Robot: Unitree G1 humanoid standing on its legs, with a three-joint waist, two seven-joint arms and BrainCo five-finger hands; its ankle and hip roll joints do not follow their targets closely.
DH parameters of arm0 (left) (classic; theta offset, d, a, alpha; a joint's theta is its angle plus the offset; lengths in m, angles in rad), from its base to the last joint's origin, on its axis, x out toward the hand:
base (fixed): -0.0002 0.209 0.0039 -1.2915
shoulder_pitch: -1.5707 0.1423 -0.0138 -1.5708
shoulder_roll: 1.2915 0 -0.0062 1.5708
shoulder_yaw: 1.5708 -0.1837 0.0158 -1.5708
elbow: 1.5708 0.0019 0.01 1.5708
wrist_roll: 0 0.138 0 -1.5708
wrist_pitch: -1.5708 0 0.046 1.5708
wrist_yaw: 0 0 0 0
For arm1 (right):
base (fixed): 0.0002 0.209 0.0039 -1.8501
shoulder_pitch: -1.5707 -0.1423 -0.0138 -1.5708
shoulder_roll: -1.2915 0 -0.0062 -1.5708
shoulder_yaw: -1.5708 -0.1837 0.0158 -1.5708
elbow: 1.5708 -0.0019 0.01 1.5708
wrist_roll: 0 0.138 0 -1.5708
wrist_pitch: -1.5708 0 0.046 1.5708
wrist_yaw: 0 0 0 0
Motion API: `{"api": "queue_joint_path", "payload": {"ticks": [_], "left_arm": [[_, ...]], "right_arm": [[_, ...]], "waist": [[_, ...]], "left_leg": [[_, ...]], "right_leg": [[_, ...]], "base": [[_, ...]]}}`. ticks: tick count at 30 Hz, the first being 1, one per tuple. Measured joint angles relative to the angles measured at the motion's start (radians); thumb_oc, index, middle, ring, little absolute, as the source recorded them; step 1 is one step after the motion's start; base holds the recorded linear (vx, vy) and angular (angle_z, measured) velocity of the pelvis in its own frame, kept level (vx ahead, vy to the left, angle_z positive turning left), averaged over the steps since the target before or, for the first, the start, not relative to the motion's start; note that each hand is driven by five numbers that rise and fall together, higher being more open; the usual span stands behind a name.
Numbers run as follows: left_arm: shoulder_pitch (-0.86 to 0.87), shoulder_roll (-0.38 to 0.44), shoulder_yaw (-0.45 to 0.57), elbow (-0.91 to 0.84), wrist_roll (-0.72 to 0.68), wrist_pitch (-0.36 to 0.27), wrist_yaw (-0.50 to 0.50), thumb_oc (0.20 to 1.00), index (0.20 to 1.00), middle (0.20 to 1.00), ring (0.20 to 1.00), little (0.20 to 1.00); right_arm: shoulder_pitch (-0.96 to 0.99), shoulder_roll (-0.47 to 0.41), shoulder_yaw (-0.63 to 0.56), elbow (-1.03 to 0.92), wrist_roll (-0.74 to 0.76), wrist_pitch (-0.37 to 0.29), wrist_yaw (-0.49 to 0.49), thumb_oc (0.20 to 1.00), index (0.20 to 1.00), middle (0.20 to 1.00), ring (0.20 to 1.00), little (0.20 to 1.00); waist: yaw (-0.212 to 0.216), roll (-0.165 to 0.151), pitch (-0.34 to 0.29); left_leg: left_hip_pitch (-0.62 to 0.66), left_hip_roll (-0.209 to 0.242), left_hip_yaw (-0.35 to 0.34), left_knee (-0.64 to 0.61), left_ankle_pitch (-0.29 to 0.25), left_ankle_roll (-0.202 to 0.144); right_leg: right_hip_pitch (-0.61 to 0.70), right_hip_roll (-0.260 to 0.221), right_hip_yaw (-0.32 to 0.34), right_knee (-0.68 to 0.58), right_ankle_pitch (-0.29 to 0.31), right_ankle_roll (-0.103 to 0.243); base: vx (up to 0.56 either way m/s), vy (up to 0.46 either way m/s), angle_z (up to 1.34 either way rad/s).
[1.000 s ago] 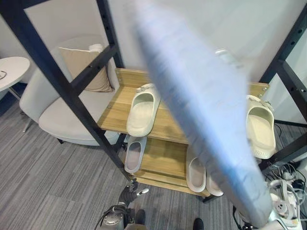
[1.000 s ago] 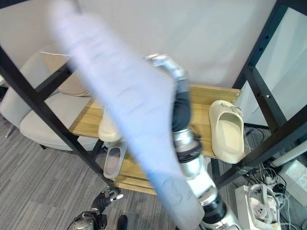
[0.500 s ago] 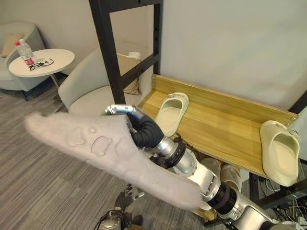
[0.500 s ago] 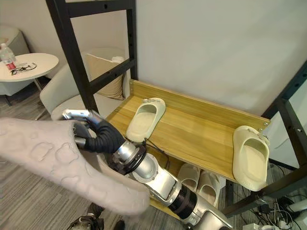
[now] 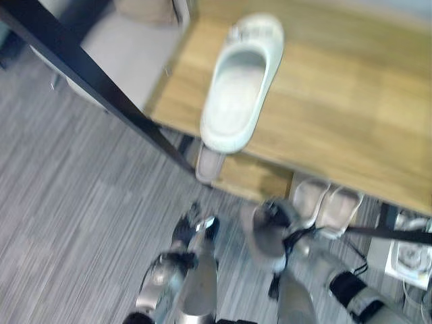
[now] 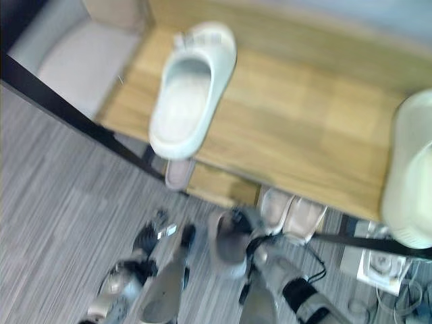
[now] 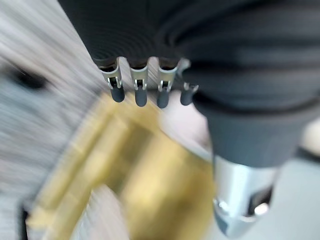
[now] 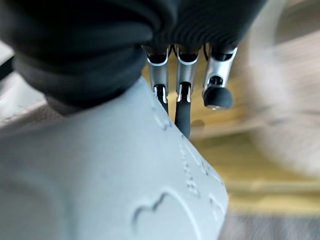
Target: Arrange the slippers neatly on the shoe rack.
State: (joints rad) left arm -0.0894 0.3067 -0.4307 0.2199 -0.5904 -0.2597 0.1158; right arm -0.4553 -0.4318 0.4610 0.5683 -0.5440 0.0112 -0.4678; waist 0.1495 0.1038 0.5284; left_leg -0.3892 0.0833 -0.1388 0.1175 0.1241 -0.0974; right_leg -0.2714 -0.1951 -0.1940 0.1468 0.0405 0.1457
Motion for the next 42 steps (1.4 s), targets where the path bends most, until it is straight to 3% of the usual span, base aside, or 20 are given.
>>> {"api": "queue_joint_path", "payload": {"ticks": [1,8,19,25,29,33,42], "left_arm": [[-0.024,-0.003,0.004,0.021,-0.002,-0.001,0.000,1.000,1.000,1.000,1.000,1.000],[-0.003,0.053,0.004,0.034,-0.022,-0.001,-0.006,1.000,1.000,1.000,1.000,1.000],[0.007,0.047,0.011,0.058,-0.021,0.010,-0.032,1.000,1.000,1.000,1.000,1.000],[0.005,0.045,0.012,0.076,-0.021,0.011,-0.005,1.000,1.000,1.000,1.000,1.000],[-0.002,0.046,0.015,0.086,-0.021,0.012,0.012,1.000,1.000,1.000,1.000,1.000],[-0.001,0.035,0.007,0.107,-0.020,0.013,0.036,1.000,1.000,1.000,1.000,1.000],[0.002,0.032,0.000,0.119,-0.020,0.013,0.059,1.000,1.000,1.000,1.000,1.000]], "right_arm": [[-0.029,-0.017,0.004,-0.008,-0.005,0.011,-0.001,0.200,0.200,0.200,0.200,0.200],[-0.041,-0.035,-0.028,-0.079,-0.026,0.041,-0.101,0.200,0.200,0.200,0.200,0.200],[-0.014,0.057,-0.044,-0.098,0.048,0.056,-0.125,0.200,0.200,0.200,0.200,0.200],[0.090,0.195,-0.035,-0.178,0.274,0.056,-0.123,0.200,0.200,0.200,0.200,0.200],[0.117,0.199,0.037,-0.379,0.343,-0.078,-0.101,0.200,0.200,0.200,0.200,0.200],[0.130,0.202,0.078,-0.465,0.385,-0.150,-0.038,0.200,0.200,0.200,0.200,0.200],[0.154,0.137,0.041,-0.459,0.388,-0.153,-0.029,0.200,0.200,0.200,0.200,0.200]], "waist": [[0.003,0.008,0.016],[0.030,-0.010,0.025],[0.025,-0.045,0.021],[0.011,-0.073,0.017],[-0.017,-0.099,0.000],[-0.040,-0.136,-0.062],[-0.052,-0.130,-0.098]], "left_leg": [[-0.005,-0.001,0.001,-0.002,-0.003,0.005],[-0.149,-0.039,-0.016,0.089,-0.026,0.008],[-0.134,-0.052,-0.039,0.082,-0.018,0.024],[-0.042,-0.051,-0.007,0.047,-0.021,0.027],[-0.018,-0.046,0.011,0.045,-0.025,0.026],[-0.009,-0.041,0.016,0.045,-0.038,0.023],[-0.007,-0.035,0.026,0.046,-0.050,0.026]], "right_leg": [[-0.013,-0.003,0.001,0.019,-0.006,0.000],[-0.183,-0.048,0.028,0.183,-0.068,-0.003],[-0.145,-0.049,0.020,0.151,-0.063,-0.006],[-0.032,-0.044,0.028,0.049,-0.024,0.002],[-0.014,-0.040,0.035,0.035,-0.010,0.016],[-0.010,-0.038,0.037,0.036,-0.022,-0.003],[-0.018,-0.036,0.055,0.034,-0.022,0.001]], "base": [[-0.09,0.084,0.07],[-0.02,0.033,0.10],[0.04,-0.011,0.07],[0.01,0.020,-0.11],[0.00,0.014,-0.11],[0.01,0.006,-0.06],[0.00,-0.022,-0.04]]}}
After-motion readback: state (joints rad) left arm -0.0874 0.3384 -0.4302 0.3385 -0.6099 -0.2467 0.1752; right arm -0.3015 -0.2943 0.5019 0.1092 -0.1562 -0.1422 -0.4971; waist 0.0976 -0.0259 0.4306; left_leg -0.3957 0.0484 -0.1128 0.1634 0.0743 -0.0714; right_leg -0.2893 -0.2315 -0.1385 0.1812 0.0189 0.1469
